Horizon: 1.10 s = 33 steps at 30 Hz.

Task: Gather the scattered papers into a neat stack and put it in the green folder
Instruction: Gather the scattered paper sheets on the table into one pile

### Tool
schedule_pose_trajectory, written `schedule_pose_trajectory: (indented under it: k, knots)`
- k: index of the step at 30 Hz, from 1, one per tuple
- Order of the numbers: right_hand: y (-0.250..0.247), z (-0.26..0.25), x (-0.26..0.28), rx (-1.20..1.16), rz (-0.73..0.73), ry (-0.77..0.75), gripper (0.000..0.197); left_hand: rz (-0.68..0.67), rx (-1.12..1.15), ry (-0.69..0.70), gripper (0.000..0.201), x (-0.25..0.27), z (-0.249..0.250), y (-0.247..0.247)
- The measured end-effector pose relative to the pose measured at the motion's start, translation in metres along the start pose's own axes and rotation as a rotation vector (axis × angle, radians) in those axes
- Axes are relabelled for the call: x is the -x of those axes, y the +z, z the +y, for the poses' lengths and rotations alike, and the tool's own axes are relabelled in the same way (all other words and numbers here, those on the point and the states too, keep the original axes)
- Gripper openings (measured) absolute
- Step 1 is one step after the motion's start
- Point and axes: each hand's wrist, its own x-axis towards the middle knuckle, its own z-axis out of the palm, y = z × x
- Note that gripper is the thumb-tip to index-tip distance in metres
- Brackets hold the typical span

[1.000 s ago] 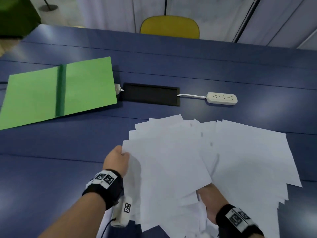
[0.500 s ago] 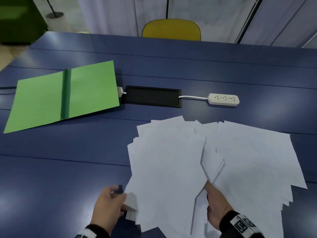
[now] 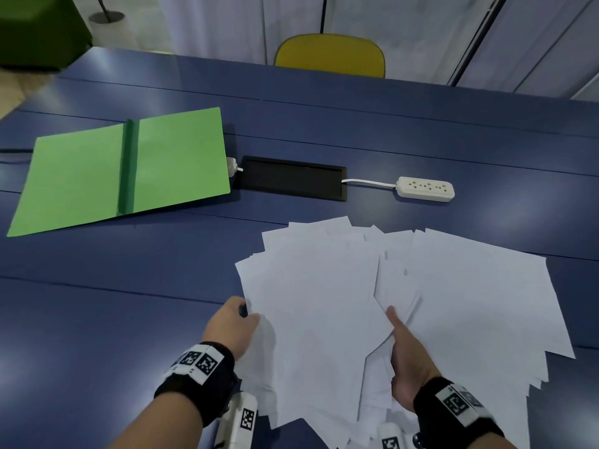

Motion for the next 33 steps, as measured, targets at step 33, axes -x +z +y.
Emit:
schedule_pose_trajectory:
  k: [33]
  knots:
    - [0.017, 0.002, -0.027, 0.181, 0.057, -0.211, 0.025, -0.116, -0.107, 0.320, 0.060, 0.016, 0.037, 0.019]
